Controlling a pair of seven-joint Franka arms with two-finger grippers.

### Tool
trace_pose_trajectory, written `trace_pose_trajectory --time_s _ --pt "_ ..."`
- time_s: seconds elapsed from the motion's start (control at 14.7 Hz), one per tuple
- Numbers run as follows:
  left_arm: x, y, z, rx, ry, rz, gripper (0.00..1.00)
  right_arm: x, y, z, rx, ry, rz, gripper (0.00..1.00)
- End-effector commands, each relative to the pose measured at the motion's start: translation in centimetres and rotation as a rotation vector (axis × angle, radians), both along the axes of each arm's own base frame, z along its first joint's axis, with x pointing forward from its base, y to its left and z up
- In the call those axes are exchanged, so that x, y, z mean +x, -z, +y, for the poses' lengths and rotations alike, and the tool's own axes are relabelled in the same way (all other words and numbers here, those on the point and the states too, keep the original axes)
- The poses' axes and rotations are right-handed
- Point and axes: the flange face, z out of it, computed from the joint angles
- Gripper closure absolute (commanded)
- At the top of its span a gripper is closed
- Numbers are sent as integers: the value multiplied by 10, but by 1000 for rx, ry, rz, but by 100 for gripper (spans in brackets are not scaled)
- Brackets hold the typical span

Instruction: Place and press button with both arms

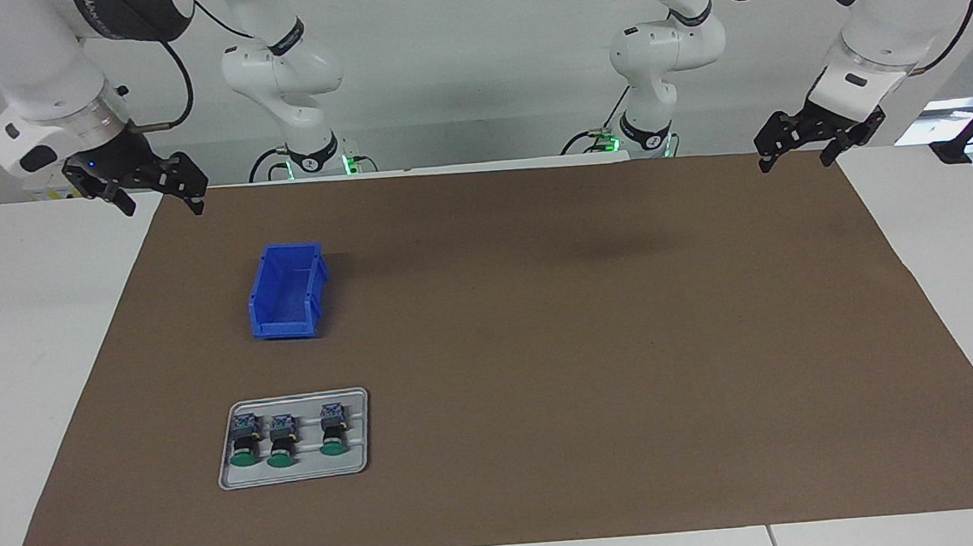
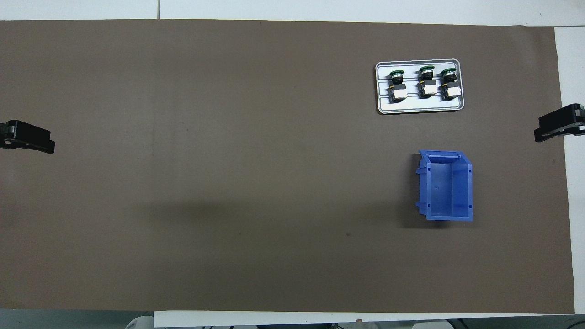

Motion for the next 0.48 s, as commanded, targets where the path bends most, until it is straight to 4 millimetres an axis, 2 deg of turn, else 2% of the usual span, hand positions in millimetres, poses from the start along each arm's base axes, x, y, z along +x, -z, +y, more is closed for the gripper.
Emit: trace_pose_trajectory --time_s 0.0,0.2,0.41 --pt "-4 -3 -2 -4 2 -15 0 -3 1 -1 17 -17 -13 0" --pt "-5 -4 -4 -4 3 -15 0 -4 0 1 18 -9 -12 0" --pt "-5 -5 -2 -4 3 -17 0 -5 1 -8 29 1 -13 0"
